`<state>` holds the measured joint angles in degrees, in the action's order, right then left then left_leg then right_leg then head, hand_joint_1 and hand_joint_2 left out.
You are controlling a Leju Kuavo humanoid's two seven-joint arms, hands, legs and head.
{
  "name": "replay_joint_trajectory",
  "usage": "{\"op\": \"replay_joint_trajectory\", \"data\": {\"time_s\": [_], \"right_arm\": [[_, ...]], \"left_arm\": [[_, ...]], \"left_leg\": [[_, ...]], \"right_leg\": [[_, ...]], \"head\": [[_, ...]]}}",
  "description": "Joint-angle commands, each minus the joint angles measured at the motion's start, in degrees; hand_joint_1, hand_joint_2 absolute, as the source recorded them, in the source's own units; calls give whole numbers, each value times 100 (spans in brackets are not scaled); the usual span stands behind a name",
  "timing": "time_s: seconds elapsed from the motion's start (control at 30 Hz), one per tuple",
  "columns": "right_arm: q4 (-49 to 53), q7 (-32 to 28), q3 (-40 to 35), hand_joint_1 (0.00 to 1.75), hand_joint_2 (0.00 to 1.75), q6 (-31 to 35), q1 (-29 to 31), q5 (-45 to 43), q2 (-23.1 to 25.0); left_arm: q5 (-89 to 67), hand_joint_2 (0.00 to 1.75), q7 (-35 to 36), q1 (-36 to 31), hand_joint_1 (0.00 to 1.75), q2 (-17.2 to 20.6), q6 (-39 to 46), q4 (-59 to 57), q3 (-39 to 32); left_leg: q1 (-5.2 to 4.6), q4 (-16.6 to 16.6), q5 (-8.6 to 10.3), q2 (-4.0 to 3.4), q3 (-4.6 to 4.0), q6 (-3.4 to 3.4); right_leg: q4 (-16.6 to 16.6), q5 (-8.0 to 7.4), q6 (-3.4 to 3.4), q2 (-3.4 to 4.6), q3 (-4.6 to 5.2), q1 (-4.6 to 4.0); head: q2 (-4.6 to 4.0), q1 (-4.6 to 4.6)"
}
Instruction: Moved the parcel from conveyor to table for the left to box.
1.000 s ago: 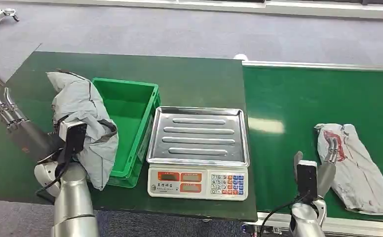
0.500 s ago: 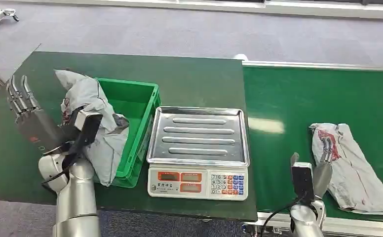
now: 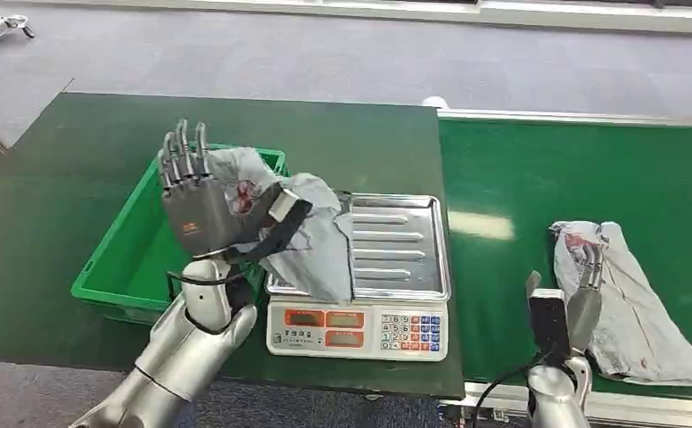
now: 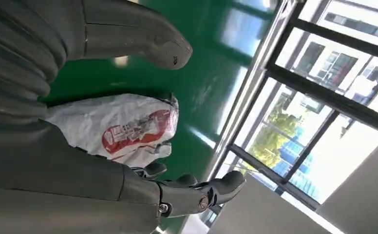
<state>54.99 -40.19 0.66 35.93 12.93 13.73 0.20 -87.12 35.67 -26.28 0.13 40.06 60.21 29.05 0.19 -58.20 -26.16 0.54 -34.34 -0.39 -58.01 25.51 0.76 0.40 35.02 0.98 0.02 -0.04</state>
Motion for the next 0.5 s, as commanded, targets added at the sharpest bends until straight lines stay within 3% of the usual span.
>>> {"op": "replay_joint_trajectory", "data": {"time_s": [0.03,0.3,0.4,0.43,0.47,0.5], "right_arm": [[-174,19,145,0,175,-80,18,123,-82],[-117,19,227,0,175,-121,-14,210,-44],[-118,19,266,0,175,-161,-4,245,-30],[-45,19,298,0,175,-170,-42,261,2],[-17,19,296,0,175,-164,-72,265,11],[42,19,322,0,175,-215,-116,291,37]], "left_arm": [[-288,0,-153,-283,0,-51,-6,-1396,247],[-288,0,16,-403,0,-104,-6,-1746,217],[-288,0,282,-320,0,38,-6,-1377,171],[-288,0,433,-260,0,333,-6,-1098,82],[-288,0,420,-216,0,373,-6,-1052,57],[-288,0,433,-264,0,926,-6,-454,-244]], "left_leg": [[2,12,-1,-7,21,-1],[1,6,0,-10,9,-1],[2,5,0,-11,8,-1],[5,7,0,-10,13,-1],[2,6,0,-16,8,-1],[6,10,0,-15,14,-2]], "right_leg": [[14,0,-5,0,-20,-4],[4,2,-4,-2,-6,-3],[4,1,-4,0,-5,-4],[9,0,-5,-4,-13,-7],[4,0,-5,2,-3,-3],[11,-1,-7,-1,-12,-8]], "head": [[0,-2],[0,-2],[0,-2],[0,-2],[0,-2],[0,-2]]}}
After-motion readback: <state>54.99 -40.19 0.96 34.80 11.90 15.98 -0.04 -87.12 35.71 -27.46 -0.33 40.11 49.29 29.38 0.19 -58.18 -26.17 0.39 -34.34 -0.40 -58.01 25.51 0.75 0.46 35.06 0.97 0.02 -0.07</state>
